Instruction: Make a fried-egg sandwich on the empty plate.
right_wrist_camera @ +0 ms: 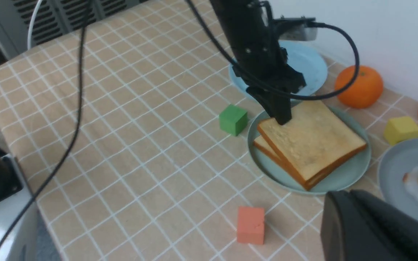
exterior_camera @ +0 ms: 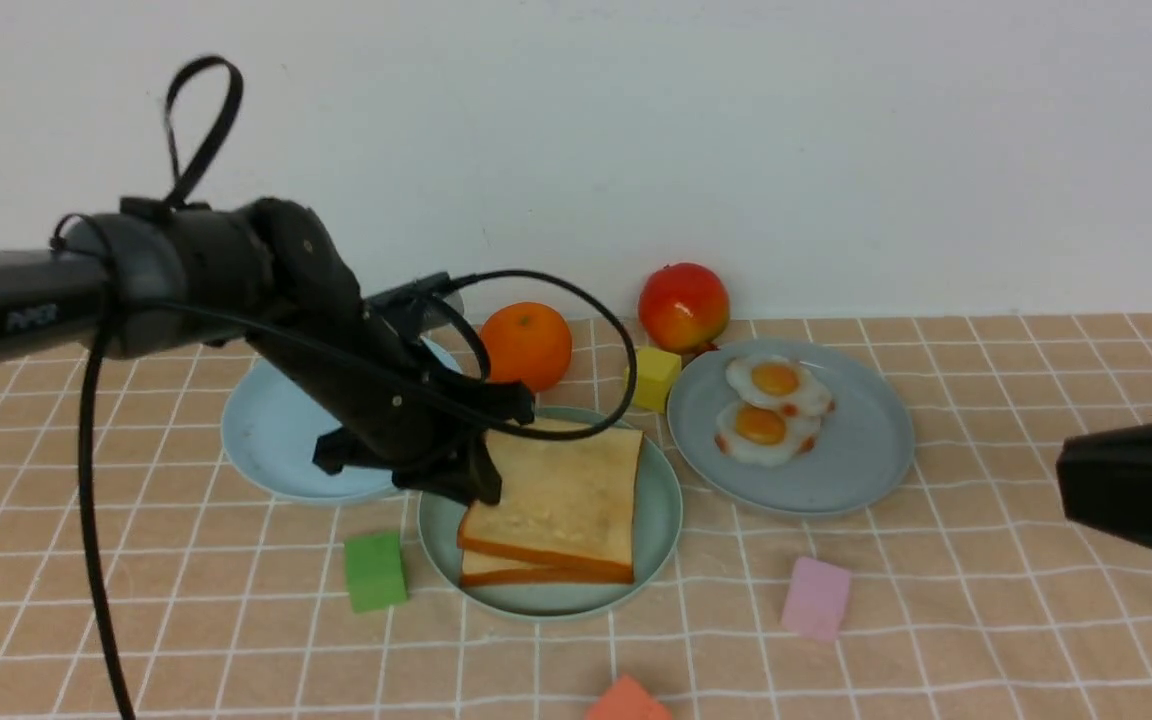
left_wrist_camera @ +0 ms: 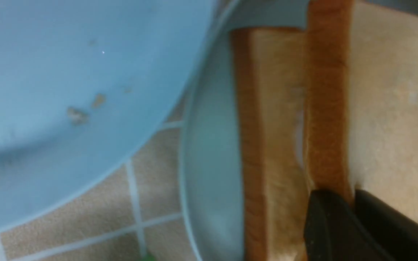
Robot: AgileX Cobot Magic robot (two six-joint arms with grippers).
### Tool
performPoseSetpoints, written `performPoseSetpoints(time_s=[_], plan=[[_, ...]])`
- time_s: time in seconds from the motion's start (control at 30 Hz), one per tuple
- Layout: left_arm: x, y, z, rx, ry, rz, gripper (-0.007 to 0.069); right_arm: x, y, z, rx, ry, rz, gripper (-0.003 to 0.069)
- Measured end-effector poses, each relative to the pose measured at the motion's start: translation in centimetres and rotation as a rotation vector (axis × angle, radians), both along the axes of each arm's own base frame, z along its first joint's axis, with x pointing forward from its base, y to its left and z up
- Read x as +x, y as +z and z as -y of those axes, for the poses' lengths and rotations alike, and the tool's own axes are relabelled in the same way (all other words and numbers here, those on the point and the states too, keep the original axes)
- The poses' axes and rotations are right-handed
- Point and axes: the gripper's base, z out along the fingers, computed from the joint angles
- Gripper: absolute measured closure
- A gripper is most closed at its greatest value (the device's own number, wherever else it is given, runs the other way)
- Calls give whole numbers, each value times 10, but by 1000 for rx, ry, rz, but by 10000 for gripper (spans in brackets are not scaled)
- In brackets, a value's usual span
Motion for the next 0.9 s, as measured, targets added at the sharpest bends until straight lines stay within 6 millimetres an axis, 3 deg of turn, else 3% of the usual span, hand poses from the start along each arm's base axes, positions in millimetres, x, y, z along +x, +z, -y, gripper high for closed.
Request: performPoseSetpoints(time_s=[0.17, 0.27, 0.4, 0.47, 0.53, 0.6, 0.63, 0.7, 0.9], plan=[[1, 0, 0, -6, 23, -3, 548, 0, 0, 0, -1, 0, 0, 617], [1, 0, 0, -6, 25, -4, 466, 0, 0, 0, -6, -1, 0, 610], [-6, 13, -2, 15, -13, -12, 263, -1, -4, 1, -24, -11, -39, 603], [-9, 20, -4, 24, -27, -6, 213, -2, -5, 2, -31, -11, -61, 602], [-16, 39, -6, 36, -52, 19, 132, -3, -8, 2, -36, -21, -107, 598], [-20, 48, -8, 36, -58, 25, 113, -3, -9, 3, -38, -31, -122, 596], [-28, 67, -10, 31, -69, 47, 97, -2, -10, 4, -42, -43, -132, 595], [-34, 78, -11, 26, -75, 55, 94, -3, -10, 4, -37, -50, -137, 594], [-75, 138, -23, 18, -117, 126, 141, -17, 3, 6, 50, -78, -59, 584]])
